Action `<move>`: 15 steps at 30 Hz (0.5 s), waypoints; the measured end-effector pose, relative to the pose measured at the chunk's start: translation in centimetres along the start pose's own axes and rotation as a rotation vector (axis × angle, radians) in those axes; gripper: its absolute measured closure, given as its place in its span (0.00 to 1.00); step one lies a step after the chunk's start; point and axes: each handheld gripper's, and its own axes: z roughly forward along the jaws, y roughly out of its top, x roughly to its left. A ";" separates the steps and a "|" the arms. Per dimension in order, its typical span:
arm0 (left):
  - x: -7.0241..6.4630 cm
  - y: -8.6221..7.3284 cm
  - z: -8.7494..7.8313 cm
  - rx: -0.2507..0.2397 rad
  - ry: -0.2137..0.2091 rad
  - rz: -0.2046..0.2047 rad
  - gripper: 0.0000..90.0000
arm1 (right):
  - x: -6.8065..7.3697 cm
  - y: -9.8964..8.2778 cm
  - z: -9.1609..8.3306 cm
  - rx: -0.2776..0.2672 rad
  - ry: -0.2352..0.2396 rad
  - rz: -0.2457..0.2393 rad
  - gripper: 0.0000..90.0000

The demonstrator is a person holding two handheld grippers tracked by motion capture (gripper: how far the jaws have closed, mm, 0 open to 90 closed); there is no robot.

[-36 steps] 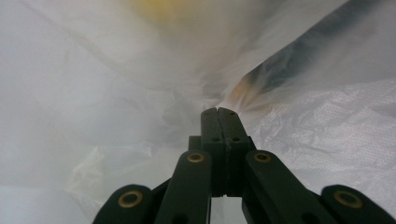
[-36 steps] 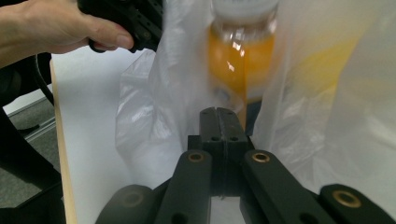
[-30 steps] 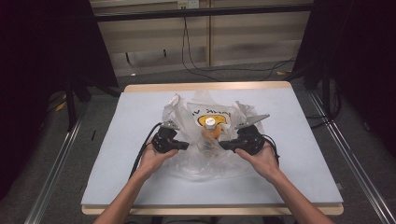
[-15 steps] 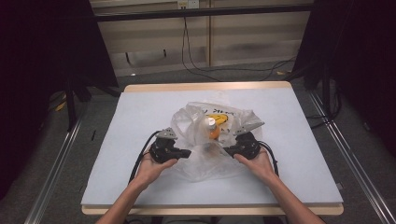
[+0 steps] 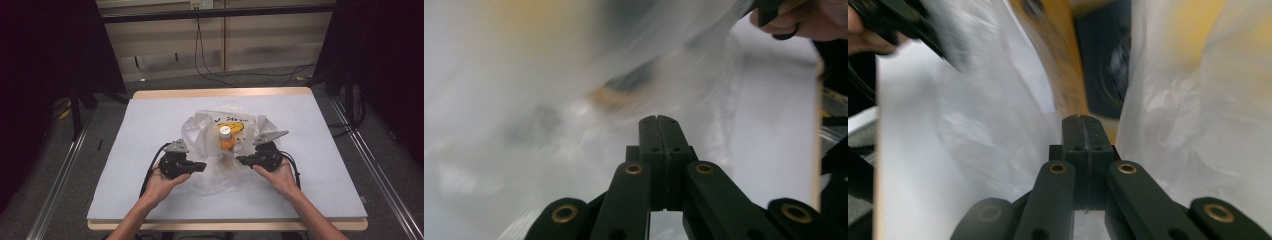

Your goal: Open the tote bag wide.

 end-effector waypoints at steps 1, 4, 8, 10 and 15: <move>-0.4 0.4 0.0 -0.007 -0.008 0.008 1.00 | 0.3 0.2 -0.5 -0.005 -0.001 0.002 1.00; -1.9 1.5 0.1 -0.021 -0.026 0.050 1.00 | 0.9 0.8 -1.6 -0.037 -0.010 -0.017 1.00; -3.8 2.8 -0.2 -0.066 -0.060 0.082 1.00 | 1.7 1.6 -2.5 -0.077 -0.004 -0.022 1.00; -4.7 3.9 -0.6 -0.093 -0.074 0.111 1.00 | 2.1 2.3 -3.2 -0.103 -0.012 -0.037 1.00; -4.7 7.0 -1.4 -0.177 -0.073 0.116 1.00 | 2.2 3.2 -4.0 -0.131 -0.024 -0.040 1.00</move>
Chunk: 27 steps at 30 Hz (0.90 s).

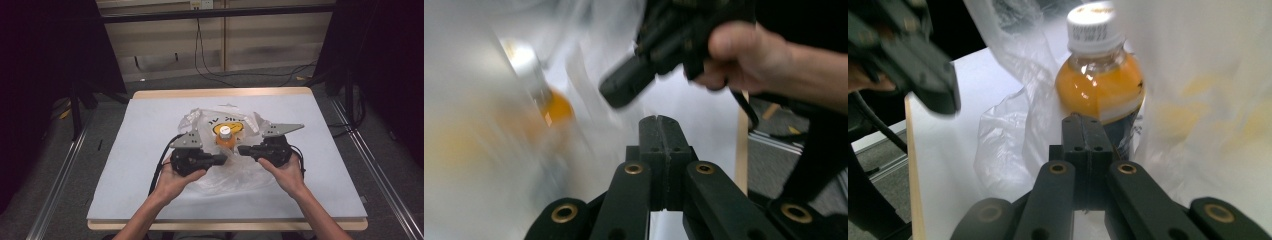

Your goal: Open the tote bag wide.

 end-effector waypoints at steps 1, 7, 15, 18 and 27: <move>0.0 0.0 0.0 0.000 0.000 0.000 1.00 | 0.0 0.0 0.0 0.000 0.000 0.000 1.00; 0.9 3.1 0.1 -0.073 0.057 0.022 1.00 | -0.2 0.8 0.0 -0.023 -0.017 0.005 1.00; 5.2 3.1 0.7 0.008 0.251 -0.048 1.00 | -2.1 2.2 1.2 -0.008 -0.069 0.022 1.00; 6.7 2.2 1.1 0.068 0.282 -0.096 1.00 | -3.0 2.1 2.0 0.012 -0.085 0.038 1.00; 9.0 -2.1 3.4 0.225 0.263 -0.164 1.00 | -5.4 0.0 4.8 0.061 -0.069 0.101 1.00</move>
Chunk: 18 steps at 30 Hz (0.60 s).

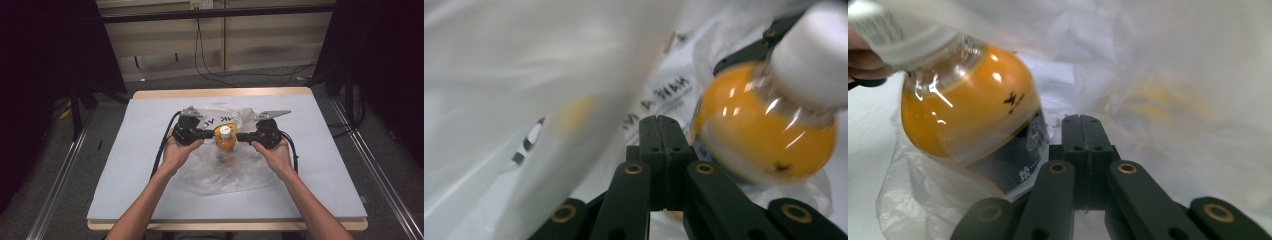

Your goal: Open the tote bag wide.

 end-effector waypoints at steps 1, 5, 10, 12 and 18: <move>-0.1 -0.4 0.1 0.018 -0.005 -0.001 1.00 | 0.2 -0.2 0.3 0.008 0.003 -0.006 1.00; -0.2 -1.8 0.7 0.051 -0.016 -0.007 1.00 | 0.3 -0.9 0.8 0.039 0.003 -0.021 1.00; -0.1 -4.4 1.9 0.129 -0.041 -0.017 1.00 | -0.6 -2.6 1.4 0.106 -0.021 0.004 1.00; -0.3 -5.2 2.3 0.167 -0.047 0.019 1.00 | -0.8 -3.3 1.8 0.137 -0.030 0.006 1.00; -1.0 -6.5 2.2 0.233 -0.088 0.056 1.00 | -0.8 -5.0 2.3 0.235 -0.032 0.004 1.00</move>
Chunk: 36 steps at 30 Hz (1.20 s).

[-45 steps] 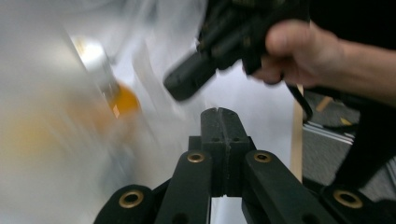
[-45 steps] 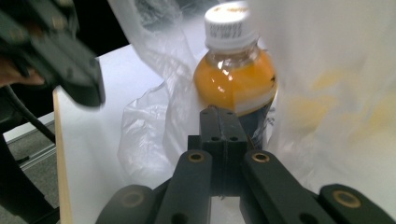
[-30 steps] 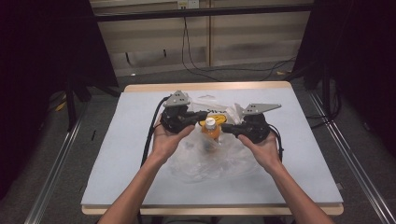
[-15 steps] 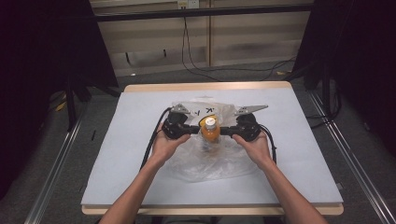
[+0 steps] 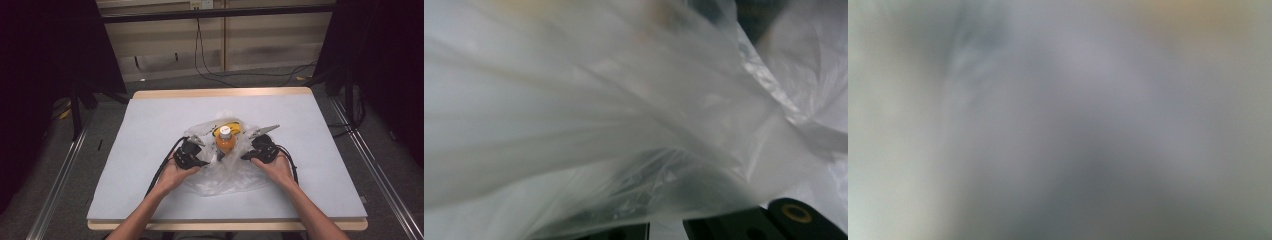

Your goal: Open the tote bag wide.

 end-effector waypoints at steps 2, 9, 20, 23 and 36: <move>-0.3 -0.5 -0.4 0.015 -0.010 0.003 1.00 | 0.1 -0.3 -0.4 0.009 0.001 -0.017 1.00; -1.6 -2.7 -1.6 0.019 -0.093 0.039 1.00 | 0.9 -2.1 -2.4 0.062 0.037 -0.037 1.00; -4.1 -4.6 -2.3 0.008 -0.164 0.061 1.00 | 2.6 -5.1 -4.9 0.087 0.090 -0.065 1.00; -4.3 -4.9 -2.6 0.011 -0.168 0.075 1.00 | 3.0 -5.8 -5.4 0.082 0.104 -0.070 1.00; -4.7 -4.2 -5.9 -0.167 -0.143 0.068 1.00 | 3.8 -4.4 -8.0 -0.114 0.139 -0.100 1.00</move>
